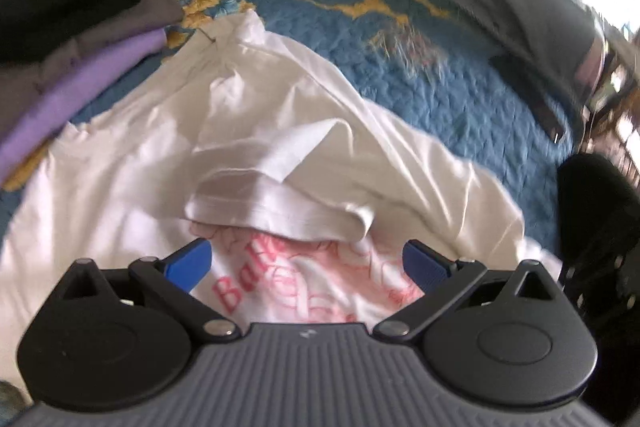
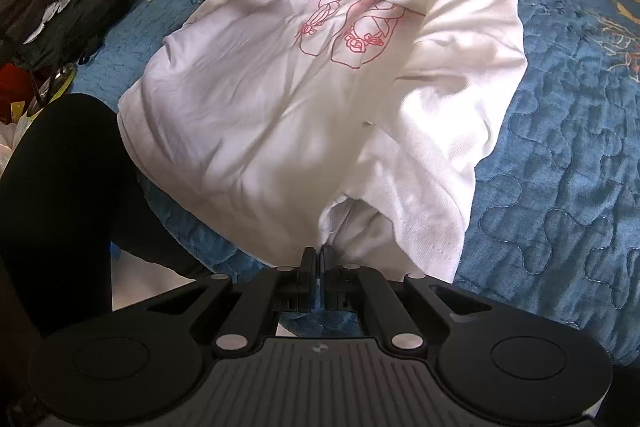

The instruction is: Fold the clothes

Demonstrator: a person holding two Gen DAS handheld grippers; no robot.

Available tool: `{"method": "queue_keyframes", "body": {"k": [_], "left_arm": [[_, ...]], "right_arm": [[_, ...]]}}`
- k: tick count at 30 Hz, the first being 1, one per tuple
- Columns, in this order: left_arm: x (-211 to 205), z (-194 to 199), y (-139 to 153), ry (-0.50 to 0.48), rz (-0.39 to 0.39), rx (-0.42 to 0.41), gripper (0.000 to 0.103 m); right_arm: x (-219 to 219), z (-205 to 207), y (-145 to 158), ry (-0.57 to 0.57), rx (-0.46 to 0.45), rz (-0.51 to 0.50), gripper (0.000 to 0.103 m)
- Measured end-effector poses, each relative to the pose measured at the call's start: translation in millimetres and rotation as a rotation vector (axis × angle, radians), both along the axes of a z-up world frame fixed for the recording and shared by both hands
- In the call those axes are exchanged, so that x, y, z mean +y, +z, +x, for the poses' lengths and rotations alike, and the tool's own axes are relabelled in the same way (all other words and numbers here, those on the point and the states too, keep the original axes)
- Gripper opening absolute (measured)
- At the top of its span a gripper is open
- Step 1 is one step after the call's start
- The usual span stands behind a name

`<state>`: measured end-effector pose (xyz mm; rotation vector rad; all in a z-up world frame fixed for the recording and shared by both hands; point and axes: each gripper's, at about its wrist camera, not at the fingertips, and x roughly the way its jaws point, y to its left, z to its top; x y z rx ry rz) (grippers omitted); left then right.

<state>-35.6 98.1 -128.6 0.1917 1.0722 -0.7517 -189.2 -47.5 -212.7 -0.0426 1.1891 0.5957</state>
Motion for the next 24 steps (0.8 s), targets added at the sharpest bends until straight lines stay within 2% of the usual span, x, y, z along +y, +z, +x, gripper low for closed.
{"method": "queue_keyframes", "body": {"k": [3, 11, 13, 15, 16, 18, 19, 20, 21, 22, 23, 24], "left_arm": [[5.1, 9.2, -8.8, 0.083, -0.110, 0.044, 0.103], [17.3, 33.2, -9.3, 0.278, -0.350, 0.044, 0.103], [21.1, 41.9, -13.8, 0.330, -0.403, 0.084, 0.102], [23.9, 50.3, -23.0, 0.389, -0.450, 0.141, 0.095], [24.7, 53.1, -28.4, 0.411, -0.471, 0.169, 0.089], [25.8, 54.7, -35.9, 0.447, -0.504, 0.199, 0.083], [27.0, 54.4, -38.2, 0.462, -0.517, 0.207, 0.074], [28.7, 53.8, -40.2, 0.477, -0.531, 0.216, 0.060], [30.9, 53.8, -43.1, 0.495, -0.541, 0.224, 0.051], [33.2, 54.1, -46.2, 0.514, -0.553, 0.234, 0.028], [35.4, 54.4, -49.4, 0.533, -0.565, 0.245, 0.014], [37.6, 54.7, -52.5, 0.552, -0.578, 0.256, 0.010]], "right_arm": [[-0.6, -0.6, -0.6, -0.002, -0.001, 0.005, 0.002], [-3.2, -0.6, -2.5, -0.009, 0.003, 0.022, 0.002], [-3.5, -0.6, -2.8, -0.010, 0.004, 0.025, 0.002], [-3.7, -0.6, -3.1, -0.011, 0.004, 0.028, 0.002], [-3.7, -0.7, -3.2, -0.012, 0.005, 0.029, 0.002], [-4.7, -1.1, -3.2, -0.013, 0.005, 0.033, 0.002], [-5.0, -1.1, -3.3, -0.014, 0.004, 0.034, 0.002], [-5.2, -1.1, -3.5, -0.013, 0.004, 0.035, 0.002], [-5.5, -1.1, -3.6, -0.013, 0.004, 0.036, 0.002], [-6.0, -1.2, -3.5, -0.013, 0.003, 0.036, 0.002], [-6.4, -1.3, -3.5, -0.013, 0.003, 0.036, 0.002], [-6.9, -1.4, -3.4, -0.012, 0.002, 0.037, 0.002]]}}
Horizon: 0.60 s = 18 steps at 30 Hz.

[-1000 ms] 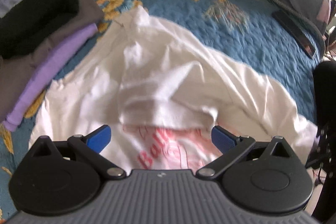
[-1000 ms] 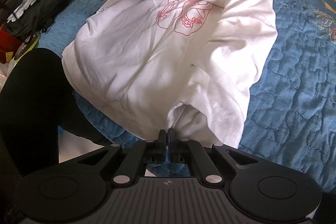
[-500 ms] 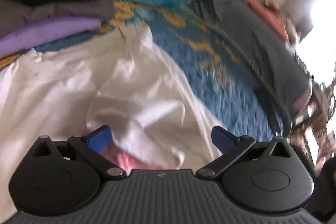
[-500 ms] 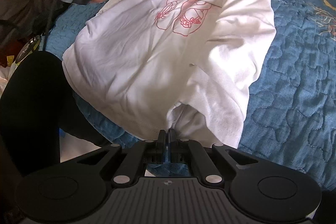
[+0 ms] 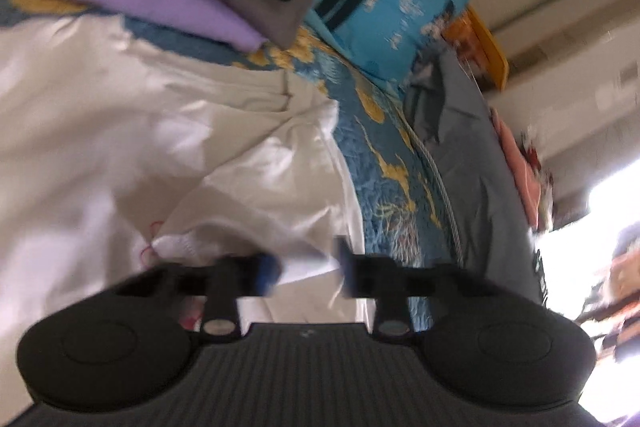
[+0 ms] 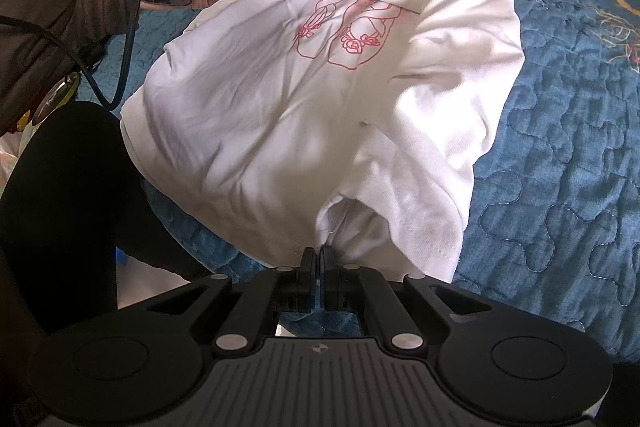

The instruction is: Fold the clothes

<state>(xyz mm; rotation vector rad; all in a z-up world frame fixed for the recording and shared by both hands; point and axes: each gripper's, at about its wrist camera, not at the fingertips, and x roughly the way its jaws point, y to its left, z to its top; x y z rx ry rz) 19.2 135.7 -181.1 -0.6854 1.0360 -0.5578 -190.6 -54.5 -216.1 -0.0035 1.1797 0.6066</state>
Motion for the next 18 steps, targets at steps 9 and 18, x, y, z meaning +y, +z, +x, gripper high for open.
{"method": "queue_keyframes", "body": {"k": [9, 18], "left_arm": [[24.7, -14.1, 19.7, 0.161, -0.029, -0.053, 0.001], [26.4, -23.3, 60.0, 0.059, 0.351, -0.083, 0.002]], "right_arm": [[0.7, -0.5, 0.2, 0.002, -0.003, -0.003, 0.002], [3.1, -0.4, 0.8, 0.010, -0.009, -0.014, 0.002]]}}
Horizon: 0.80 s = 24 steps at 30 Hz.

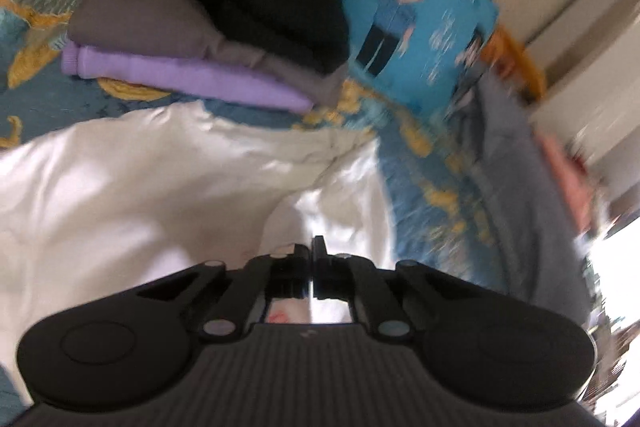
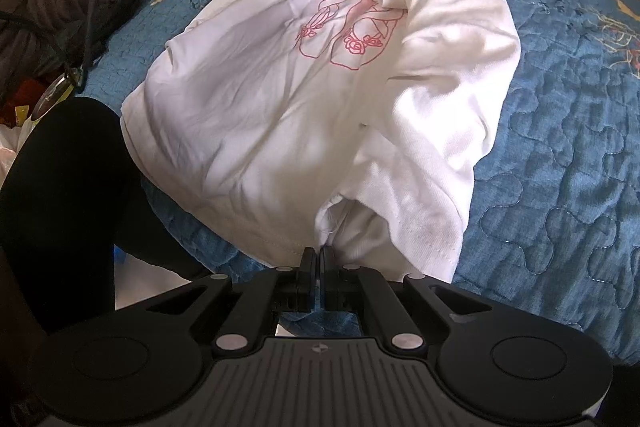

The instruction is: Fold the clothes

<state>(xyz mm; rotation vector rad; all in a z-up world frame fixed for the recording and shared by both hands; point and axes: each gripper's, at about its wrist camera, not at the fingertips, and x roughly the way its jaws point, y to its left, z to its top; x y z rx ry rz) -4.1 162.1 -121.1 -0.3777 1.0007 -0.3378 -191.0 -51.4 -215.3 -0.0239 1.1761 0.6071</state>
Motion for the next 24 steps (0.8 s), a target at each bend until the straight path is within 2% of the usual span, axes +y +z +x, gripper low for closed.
{"method": "queue_keyframes", "body": {"k": [2, 4, 9, 12, 21, 24], "left_arm": [[-9.5, 1.2, -9.8, 0.001, 0.149, 0.034, 0.003], [-14.9, -0.7, -21.9, 0.011, 0.245, 0.062, 0.005], [-31.4, -6.5, -21.0, 0.004, 0.362, 0.021, 0.007], [-39.6, -5.0, -14.3, -0.011, 0.398, -0.011, 0.007], [-48.3, -0.1, 14.7, -0.036, 0.419, -0.098, 0.009], [-52.7, -2.9, 16.1, -0.056, 0.455, -0.112, 0.009]], "right_arm": [[0.8, -0.3, -0.1, 0.002, -0.002, -0.002, 0.002], [0.8, -0.6, -0.1, 0.002, -0.003, -0.003, 0.002], [2.0, -1.6, 1.3, 0.012, -0.006, -0.007, 0.002], [4.3, -4.4, 5.5, 0.033, -0.011, -0.007, 0.007], [-1.5, -20.1, 20.2, 0.053, 0.003, 0.062, 0.001], [-2.8, -23.5, 23.0, 0.053, 0.010, 0.089, 0.001]]}}
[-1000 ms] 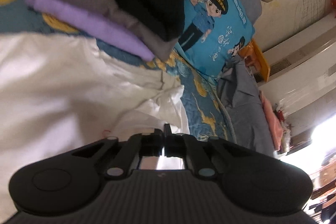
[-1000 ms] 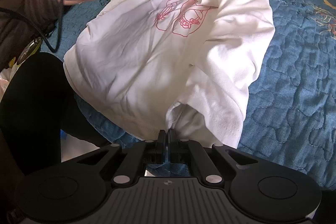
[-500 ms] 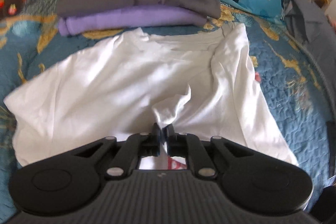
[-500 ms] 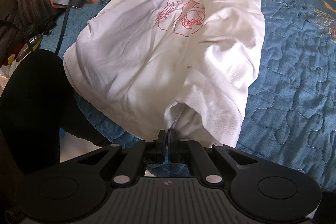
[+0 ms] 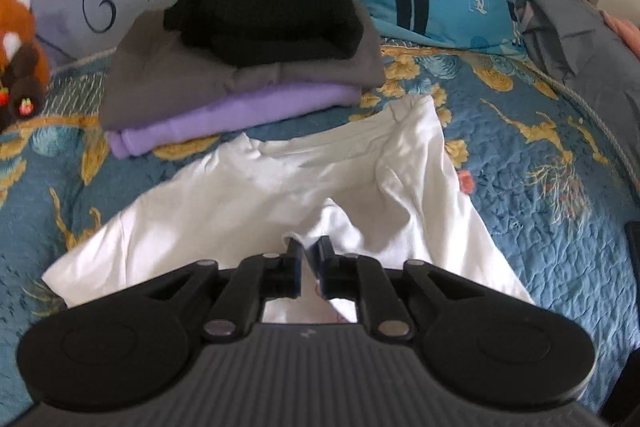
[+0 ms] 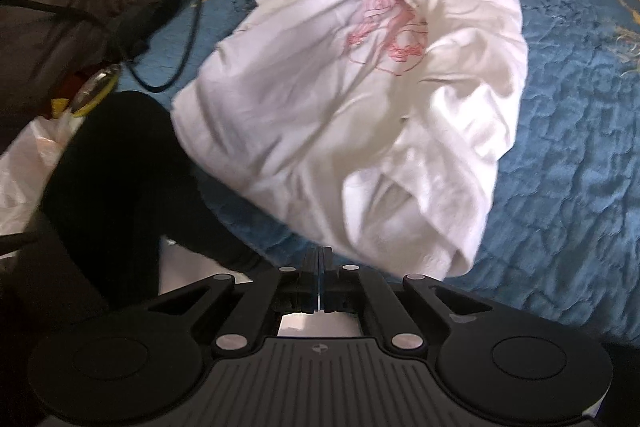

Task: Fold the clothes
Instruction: 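Open both grippers and lift them off the folded T-shirt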

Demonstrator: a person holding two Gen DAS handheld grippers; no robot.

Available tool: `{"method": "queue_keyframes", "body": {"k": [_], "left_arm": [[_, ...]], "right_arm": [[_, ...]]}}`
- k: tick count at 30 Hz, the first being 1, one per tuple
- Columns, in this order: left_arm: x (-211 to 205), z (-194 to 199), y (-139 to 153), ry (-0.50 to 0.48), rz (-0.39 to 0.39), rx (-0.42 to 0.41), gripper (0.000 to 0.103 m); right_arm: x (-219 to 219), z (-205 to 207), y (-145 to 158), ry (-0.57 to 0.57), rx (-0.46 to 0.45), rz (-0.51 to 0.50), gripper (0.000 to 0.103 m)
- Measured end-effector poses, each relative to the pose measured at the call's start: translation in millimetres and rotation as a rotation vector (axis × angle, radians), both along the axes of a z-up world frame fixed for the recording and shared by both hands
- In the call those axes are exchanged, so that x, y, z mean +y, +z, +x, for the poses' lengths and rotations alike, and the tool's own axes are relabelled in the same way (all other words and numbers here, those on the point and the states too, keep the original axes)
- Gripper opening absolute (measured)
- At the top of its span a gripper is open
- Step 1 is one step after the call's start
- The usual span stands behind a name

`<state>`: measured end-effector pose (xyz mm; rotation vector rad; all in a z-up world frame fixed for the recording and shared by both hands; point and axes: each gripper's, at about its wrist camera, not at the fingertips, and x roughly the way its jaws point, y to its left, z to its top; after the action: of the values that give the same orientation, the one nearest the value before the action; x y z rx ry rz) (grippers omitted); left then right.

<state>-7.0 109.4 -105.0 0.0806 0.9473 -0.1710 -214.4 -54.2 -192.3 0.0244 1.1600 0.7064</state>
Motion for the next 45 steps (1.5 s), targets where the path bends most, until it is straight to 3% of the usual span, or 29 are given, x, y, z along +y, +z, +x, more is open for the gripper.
{"method": "queue_keyframes", "body": {"k": [3, 6, 9, 14, 18, 20, 21, 22, 29, 34, 36, 38, 40, 45], "left_arm": [[2.8, -2.6, -5.1, 0.006, 0.017, 0.018, 0.015], [10.5, -6.1, -10.0, 0.014, 0.004, 0.037, 0.017], [12.2, -11.4, -9.7, -0.003, -0.009, 0.051, 0.020], [4.1, -23.0, 0.3, -0.078, -0.006, 0.043, 0.032], [-0.9, -27.0, 3.7, -0.100, -0.004, 0.040, 0.032], [-1.9, -27.0, 3.2, -0.098, -0.014, 0.046, 0.032], [-3.0, -27.4, 3.0, -0.100, -0.017, 0.048, 0.032], [-4.3, -28.0, 2.8, -0.103, -0.018, 0.049, 0.032], [-8.6, -32.9, 7.5, -0.129, -0.023, 0.044, 0.032], [-8.7, -34.5, 12.1, -0.133, -0.035, 0.038, 0.032], [-10.7, -35.9, 13.3, -0.141, -0.041, 0.035, 0.032], [-14.3, -37.0, 14.1, -0.149, -0.040, 0.030, 0.041], [-17.6, -36.5, 12.7, -0.140, -0.007, 0.025, 0.042], [0.7, -29.4, 4.7, -0.039, 0.015, 0.051, 0.042]], "right_arm": [[-6.3, -2.5, 7.5, -0.041, -0.052, -0.023, 0.006], [-14.2, -4.6, 18.6, -0.068, -0.161, -0.083, 0.014], [-11.7, -3.4, 19.0, -0.033, -0.231, -0.161, 0.024], [7.0, -4.4, 15.5, 0.047, -0.359, -0.268, 0.025], [21.4, -8.3, 7.7, 0.133, -0.433, -0.377, 0.025], [28.5, -10.2, 3.8, 0.176, -0.468, -0.431, 0.020], [29.6, -9.4, 2.5, 0.174, -0.466, -0.439, 0.006], [30.3, -8.2, 1.3, 0.168, -0.461, -0.444, 0.002], [26.7, -15.9, 28.3, 0.143, -0.432, -0.349, 0.001], [22.8, -12.5, 35.2, 0.154, -0.346, -0.256, 0.002], [24.5, -8.4, 26.8, 0.161, -0.300, -0.230, 0.002], [29.5, -3.9, 13.3, 0.165, -0.257, -0.226, 0.002], [35.9, 0.6, -3.5, 0.175, -0.214, -0.245, 0.002], [39.0, 4.8, -18.6, 0.178, -0.158, -0.243, 0.004]]}}
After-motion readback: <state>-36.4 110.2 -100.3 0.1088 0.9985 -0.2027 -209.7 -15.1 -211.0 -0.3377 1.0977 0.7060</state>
